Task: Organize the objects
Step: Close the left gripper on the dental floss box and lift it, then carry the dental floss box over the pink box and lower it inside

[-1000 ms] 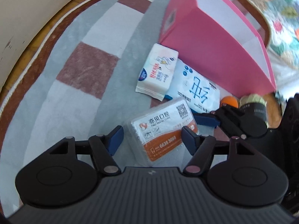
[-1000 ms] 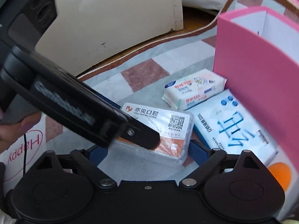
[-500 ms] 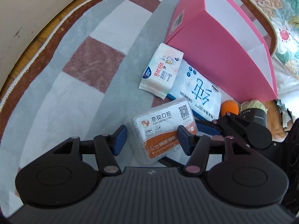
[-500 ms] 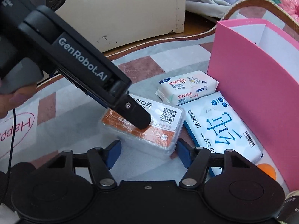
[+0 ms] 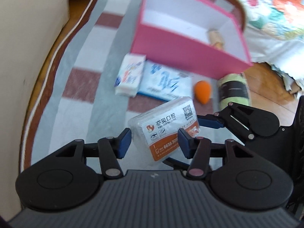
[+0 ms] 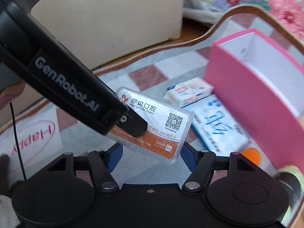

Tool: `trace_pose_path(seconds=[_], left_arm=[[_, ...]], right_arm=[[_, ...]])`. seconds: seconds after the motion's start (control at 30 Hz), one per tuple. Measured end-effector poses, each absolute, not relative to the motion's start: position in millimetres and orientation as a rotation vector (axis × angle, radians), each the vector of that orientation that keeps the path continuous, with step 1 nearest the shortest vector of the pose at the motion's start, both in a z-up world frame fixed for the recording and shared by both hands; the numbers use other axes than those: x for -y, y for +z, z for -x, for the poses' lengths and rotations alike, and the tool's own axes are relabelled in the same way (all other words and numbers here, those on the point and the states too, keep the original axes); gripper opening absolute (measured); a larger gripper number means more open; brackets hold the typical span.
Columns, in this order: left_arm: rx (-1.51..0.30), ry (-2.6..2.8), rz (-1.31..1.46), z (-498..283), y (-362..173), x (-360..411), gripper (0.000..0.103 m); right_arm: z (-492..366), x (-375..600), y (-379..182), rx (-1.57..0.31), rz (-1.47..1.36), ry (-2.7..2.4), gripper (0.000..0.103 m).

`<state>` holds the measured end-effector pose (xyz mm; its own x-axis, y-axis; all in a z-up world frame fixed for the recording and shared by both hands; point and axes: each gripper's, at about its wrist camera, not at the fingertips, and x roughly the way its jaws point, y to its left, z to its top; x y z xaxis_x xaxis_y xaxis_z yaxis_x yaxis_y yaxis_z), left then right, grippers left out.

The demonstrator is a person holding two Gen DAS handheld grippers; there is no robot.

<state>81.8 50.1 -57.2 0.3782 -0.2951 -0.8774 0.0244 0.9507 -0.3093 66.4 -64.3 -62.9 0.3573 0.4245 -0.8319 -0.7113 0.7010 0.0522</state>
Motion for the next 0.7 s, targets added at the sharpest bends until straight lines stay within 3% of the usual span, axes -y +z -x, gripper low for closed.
trace_pose_path(seconds=[0.33, 0.7], left_arm=[[-1.053, -0.355, 0.197, -97.7, 9.8, -5.6, 0.05], [-0.971, -0.453, 0.197, -194.5, 67.6, 33.3, 0.05]], right_arm=[[-64.6, 106.0, -2.7, -0.864, 0.278, 0.592, 0.075], [-129.0, 139.9, 60.1, -0.809, 0.277, 0.419, 0.075]])
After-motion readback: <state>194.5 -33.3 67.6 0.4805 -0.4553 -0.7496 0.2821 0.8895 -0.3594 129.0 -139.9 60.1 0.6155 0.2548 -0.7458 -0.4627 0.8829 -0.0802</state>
